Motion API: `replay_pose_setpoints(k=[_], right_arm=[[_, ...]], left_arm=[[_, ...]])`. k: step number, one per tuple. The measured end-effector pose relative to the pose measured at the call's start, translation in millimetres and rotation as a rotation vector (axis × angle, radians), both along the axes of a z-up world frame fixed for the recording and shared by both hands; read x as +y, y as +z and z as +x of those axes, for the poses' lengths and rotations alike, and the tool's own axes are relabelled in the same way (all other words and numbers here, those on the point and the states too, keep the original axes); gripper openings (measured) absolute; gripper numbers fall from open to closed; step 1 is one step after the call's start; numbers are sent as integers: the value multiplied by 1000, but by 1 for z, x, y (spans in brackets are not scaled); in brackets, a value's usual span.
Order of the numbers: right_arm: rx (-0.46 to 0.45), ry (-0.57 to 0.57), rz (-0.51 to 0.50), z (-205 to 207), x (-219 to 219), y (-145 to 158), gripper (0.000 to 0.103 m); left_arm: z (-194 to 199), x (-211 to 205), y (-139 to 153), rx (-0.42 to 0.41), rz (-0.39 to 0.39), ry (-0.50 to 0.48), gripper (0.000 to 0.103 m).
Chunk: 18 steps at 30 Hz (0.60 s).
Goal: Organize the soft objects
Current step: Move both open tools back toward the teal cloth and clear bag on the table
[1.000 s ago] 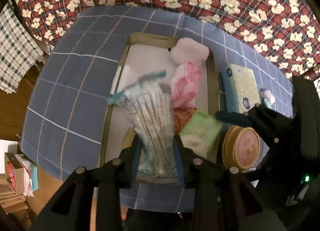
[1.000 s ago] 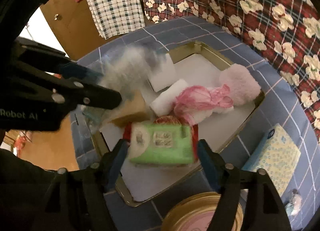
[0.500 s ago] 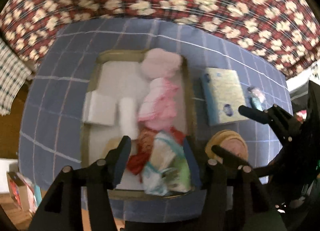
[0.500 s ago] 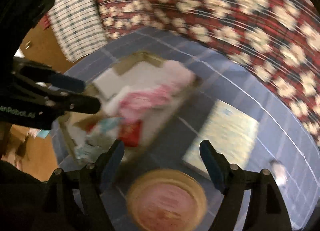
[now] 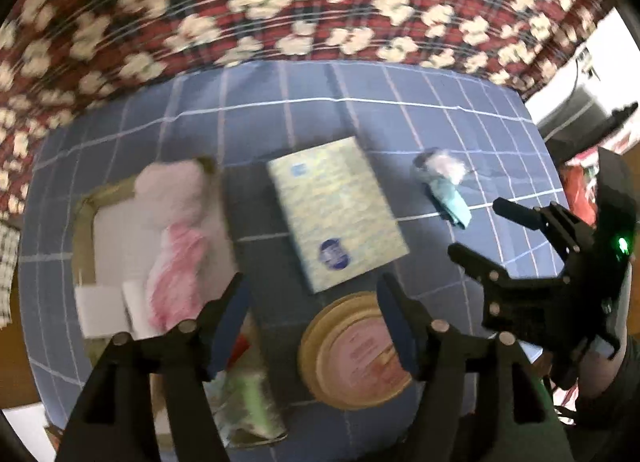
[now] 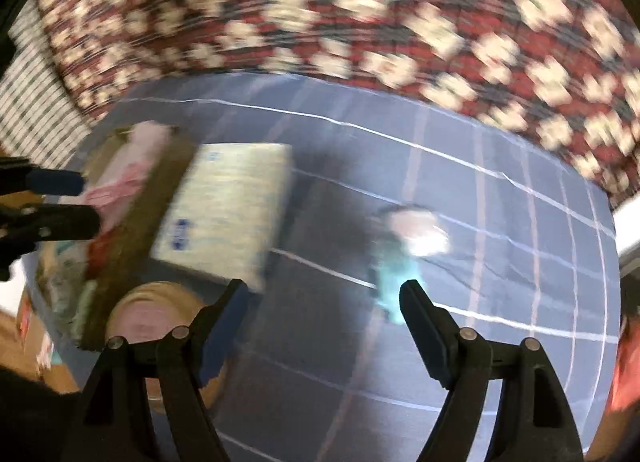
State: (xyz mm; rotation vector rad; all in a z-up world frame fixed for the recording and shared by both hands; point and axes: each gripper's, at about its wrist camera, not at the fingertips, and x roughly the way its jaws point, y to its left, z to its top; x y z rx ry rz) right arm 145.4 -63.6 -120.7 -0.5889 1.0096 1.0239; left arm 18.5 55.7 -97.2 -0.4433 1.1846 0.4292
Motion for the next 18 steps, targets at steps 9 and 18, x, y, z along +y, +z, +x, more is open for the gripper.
replay_pose_setpoints(k=[9, 18], right_arm=[[-7, -69, -65, 44, -7, -37, 80], [-11, -50, -67, 54, 2, -56, 80]], left_arm=[[44, -6, -4, 37, 13, -50, 66], [64, -3, -15, 76, 9, -54, 67]])
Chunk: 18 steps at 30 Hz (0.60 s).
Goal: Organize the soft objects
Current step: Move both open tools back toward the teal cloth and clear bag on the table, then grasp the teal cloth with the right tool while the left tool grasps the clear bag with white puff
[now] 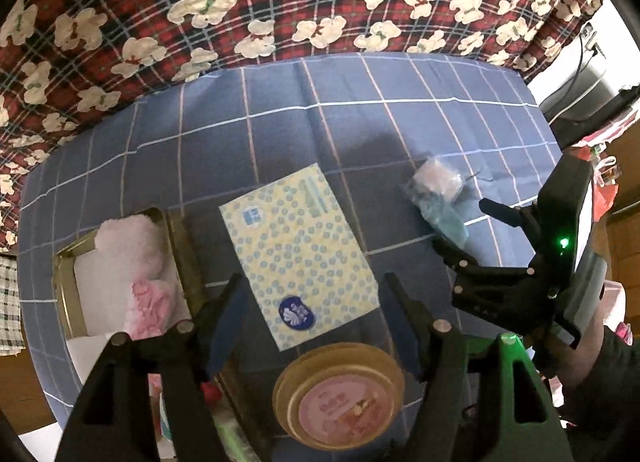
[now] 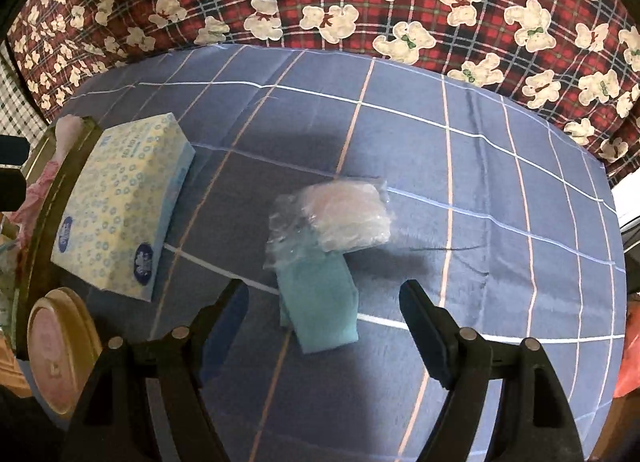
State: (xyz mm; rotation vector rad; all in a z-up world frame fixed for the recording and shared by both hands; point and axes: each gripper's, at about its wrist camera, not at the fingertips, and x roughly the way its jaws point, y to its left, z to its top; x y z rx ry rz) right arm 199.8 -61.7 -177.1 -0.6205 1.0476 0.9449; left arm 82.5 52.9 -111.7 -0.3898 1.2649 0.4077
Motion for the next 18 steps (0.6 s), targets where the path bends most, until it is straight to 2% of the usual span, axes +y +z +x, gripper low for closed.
replay_pose_setpoints(k=[7, 10, 12, 14, 16, 18], right_arm=[[-4, 12, 14, 1, 3, -6, 79], [-1, 9, 12, 3, 4, -10, 70], [12, 2, 10, 5, 2, -13, 69], [19, 5, 6, 6, 1, -17, 54], [51, 9, 5, 7, -2, -21, 48], [44, 20, 5, 6, -4, -21, 43]], left_arm=[[15, -1, -6, 16, -6, -16, 68], [20, -1, -8, 26, -3, -26, 68], [23, -2, -8, 30, -1, -30, 69], [26, -3, -9, 32, 0, -36, 70], [29, -4, -11, 37, 1, -43, 70], [33, -6, -12, 41, 1, -54, 70]])
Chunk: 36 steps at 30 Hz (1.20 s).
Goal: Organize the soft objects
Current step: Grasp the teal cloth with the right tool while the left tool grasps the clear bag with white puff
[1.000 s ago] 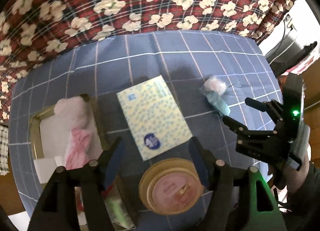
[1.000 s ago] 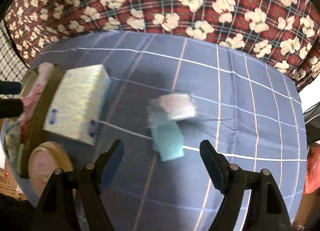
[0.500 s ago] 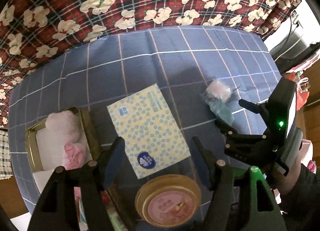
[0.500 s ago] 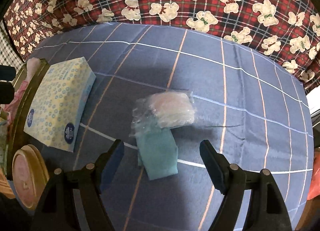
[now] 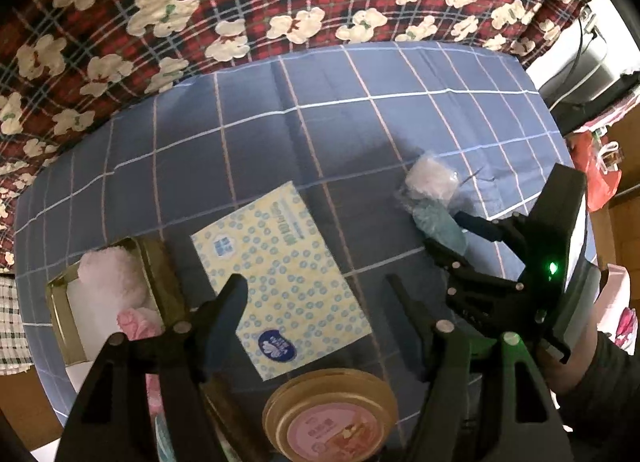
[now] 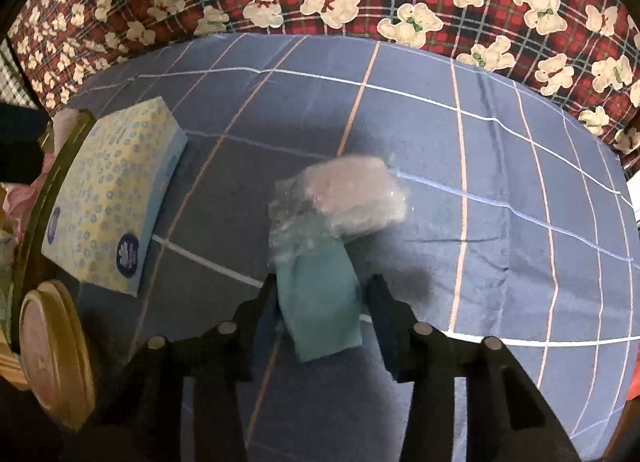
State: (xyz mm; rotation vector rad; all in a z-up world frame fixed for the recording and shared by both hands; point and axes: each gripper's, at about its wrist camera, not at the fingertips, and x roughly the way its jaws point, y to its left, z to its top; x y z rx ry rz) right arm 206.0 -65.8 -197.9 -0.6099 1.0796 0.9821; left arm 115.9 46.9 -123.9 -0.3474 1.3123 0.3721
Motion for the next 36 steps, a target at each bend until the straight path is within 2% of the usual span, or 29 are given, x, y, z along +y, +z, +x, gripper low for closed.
replay_pose_setpoints(k=[2, 8, 15, 20, 25, 30, 36], right_arm=[[17, 1, 9, 1, -4, 1, 34], [54, -22, 25, 4, -24, 7, 23], [63, -66, 30, 4, -55, 16, 19], [53, -48, 26, -1, -72, 19, 18], [41, -79, 1, -2, -88, 15, 18], [-46, -16, -46, -15, -91, 16, 18], [-26, -33, -24, -20, -94, 16, 18]], left_arm=[[5, -3, -1, 3, 0, -16, 70], [25, -17, -5, 10, 0, -73, 70], [58, -35, -16, 22, -11, -155, 70], [79, -49, -31, 36, -54, -197, 70], [98, -71, -43, 35, -86, -260, 70], [109, -92, -53, 57, -105, -300, 70], [117, -111, -57, 48, -130, -337, 74]])
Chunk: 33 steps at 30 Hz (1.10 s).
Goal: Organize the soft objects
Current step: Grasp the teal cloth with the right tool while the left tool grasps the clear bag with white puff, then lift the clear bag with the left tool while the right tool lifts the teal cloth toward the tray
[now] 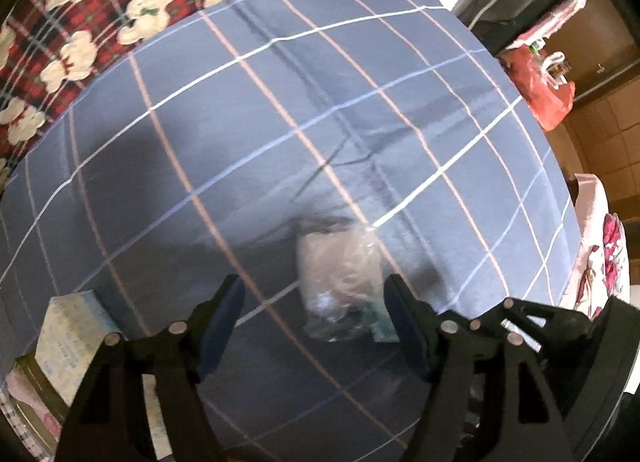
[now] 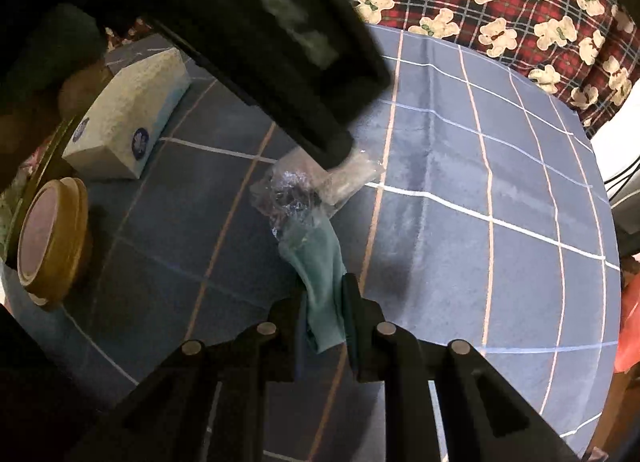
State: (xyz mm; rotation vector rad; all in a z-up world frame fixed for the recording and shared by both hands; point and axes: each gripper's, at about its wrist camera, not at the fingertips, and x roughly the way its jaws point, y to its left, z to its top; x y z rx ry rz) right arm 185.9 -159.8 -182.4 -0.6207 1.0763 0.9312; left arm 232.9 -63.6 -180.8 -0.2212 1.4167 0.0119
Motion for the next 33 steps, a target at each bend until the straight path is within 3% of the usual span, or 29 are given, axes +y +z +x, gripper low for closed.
replay_pose_setpoints(k=[9, 12, 14, 16, 24, 33], right_arm=[[-23, -20, 3, -3, -8, -2, 18], [-30, -24, 1, -6, -10, -1, 18], [-31, -32, 0, -6, -13, -1, 18], [-31, -45, -1, -6, -17, 0, 18], [-55, -91, 2, 2, -30, 12, 18], [-92, -84, 16, 3, -19, 31, 18]], left_arm=[[10, -23, -31, 75, 11, -52, 73], [9, -27, -36, 71, 23, -64, 59], [9, -31, -34, 51, 48, -87, 35], [8, -27, -32, 51, 16, -77, 29], [-9, -9, -4, 5, -4, -14, 25], [-45, 11, 39, -77, 31, 27, 25]])
